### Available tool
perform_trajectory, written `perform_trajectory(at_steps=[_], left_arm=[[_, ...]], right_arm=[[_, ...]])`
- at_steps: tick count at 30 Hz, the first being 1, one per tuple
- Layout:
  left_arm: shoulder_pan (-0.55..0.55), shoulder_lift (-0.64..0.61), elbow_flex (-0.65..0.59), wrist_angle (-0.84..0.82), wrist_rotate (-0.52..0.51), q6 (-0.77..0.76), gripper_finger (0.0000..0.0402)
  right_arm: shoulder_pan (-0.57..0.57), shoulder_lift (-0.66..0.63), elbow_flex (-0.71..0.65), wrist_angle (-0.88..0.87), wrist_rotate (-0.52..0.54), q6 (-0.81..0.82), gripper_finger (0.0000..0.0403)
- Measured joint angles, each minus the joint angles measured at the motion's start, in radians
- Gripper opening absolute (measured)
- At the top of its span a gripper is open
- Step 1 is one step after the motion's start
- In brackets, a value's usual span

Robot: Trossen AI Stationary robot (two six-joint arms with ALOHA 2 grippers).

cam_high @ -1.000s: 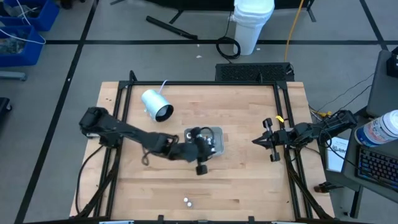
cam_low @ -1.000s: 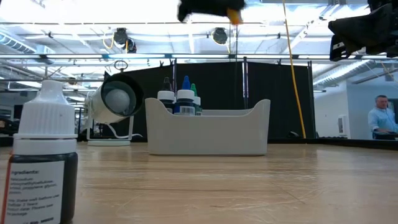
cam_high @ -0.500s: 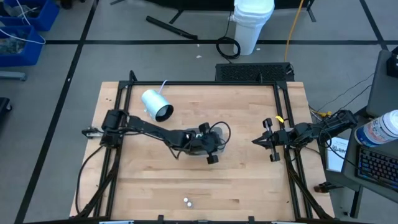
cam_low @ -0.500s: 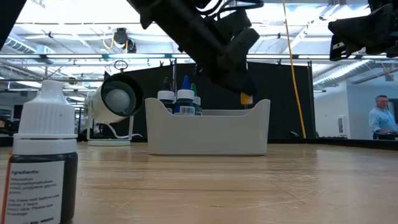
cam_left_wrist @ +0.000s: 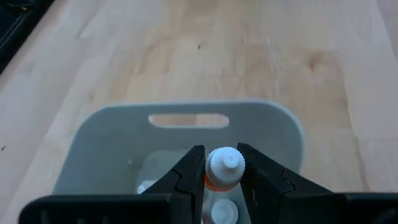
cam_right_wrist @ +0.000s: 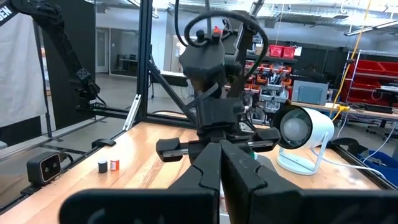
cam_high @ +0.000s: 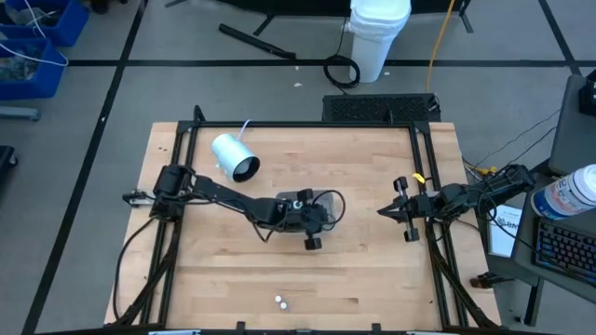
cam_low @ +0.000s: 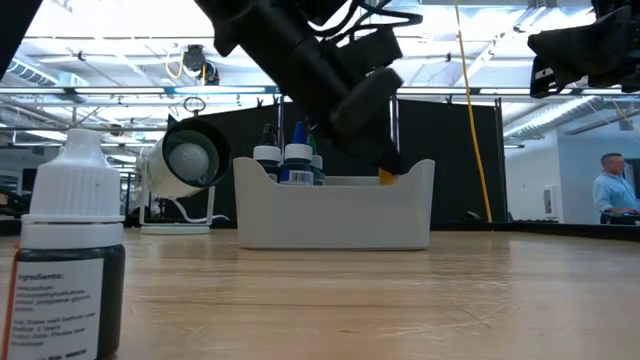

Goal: Pick & Place food coloring
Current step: Put the small orange food coloring bottle into the gray bin

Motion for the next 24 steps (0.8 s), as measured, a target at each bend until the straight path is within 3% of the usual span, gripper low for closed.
perform_trajectory(at_steps=[16, 24], left_arm=[[0.000, 0.000, -0.020, 0.023, 0.026, 0.015, 0.0090], [0.004, 0.000, -0.020, 0.022, 0.063, 0.136, 0.0090]], right_arm=[[0.000, 0.000, 0.000, 0.000, 0.001, -0.001, 0.0000], [0.000, 0.000, 0.000, 0.000, 0.001, -0.001, 0.0000]])
